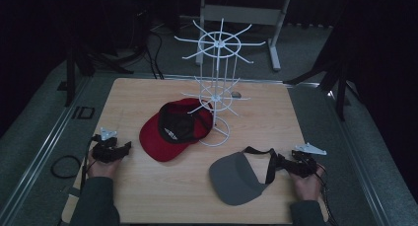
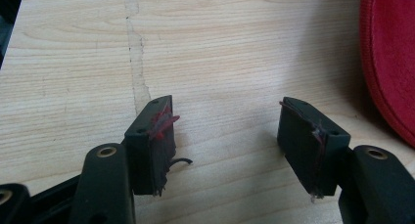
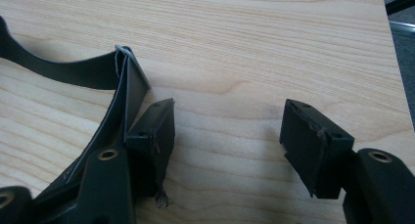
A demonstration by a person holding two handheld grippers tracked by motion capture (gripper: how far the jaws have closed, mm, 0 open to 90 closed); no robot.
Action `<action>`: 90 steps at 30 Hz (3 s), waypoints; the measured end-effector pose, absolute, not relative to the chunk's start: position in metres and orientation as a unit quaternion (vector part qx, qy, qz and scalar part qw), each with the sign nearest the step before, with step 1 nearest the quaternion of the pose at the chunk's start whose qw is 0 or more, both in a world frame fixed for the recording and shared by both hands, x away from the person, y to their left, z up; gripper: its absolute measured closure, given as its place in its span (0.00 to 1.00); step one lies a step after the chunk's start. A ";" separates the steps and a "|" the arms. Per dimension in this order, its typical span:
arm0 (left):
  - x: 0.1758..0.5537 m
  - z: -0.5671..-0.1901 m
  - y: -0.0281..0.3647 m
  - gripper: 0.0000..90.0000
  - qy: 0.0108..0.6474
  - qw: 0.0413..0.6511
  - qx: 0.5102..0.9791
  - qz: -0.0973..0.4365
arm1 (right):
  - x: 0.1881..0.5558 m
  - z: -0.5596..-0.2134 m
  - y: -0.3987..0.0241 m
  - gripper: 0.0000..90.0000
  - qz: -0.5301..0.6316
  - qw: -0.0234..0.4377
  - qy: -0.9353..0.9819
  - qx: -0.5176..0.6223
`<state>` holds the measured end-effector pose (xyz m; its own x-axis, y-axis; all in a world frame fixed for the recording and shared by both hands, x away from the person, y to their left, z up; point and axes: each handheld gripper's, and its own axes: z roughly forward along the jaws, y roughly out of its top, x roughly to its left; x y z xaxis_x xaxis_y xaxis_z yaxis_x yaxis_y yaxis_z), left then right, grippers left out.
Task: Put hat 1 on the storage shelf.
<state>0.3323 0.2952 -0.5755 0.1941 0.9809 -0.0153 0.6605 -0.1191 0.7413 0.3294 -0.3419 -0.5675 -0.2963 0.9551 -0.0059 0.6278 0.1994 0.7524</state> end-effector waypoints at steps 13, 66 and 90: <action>0.331 -0.568 0.291 0.61 0.562 0.309 0.729 0.239 | 0.330 -0.568 -0.342 0.39 0.331 0.245 0.737 0.536; 0.397 -0.525 0.265 0.89 0.510 0.374 0.760 0.149 | 0.330 -0.568 -0.341 0.34 0.332 0.240 0.743 0.529; 0.347 -0.536 0.255 0.69 0.479 0.384 0.787 0.061 | 0.329 -0.568 -0.341 0.34 0.331 0.240 0.744 0.529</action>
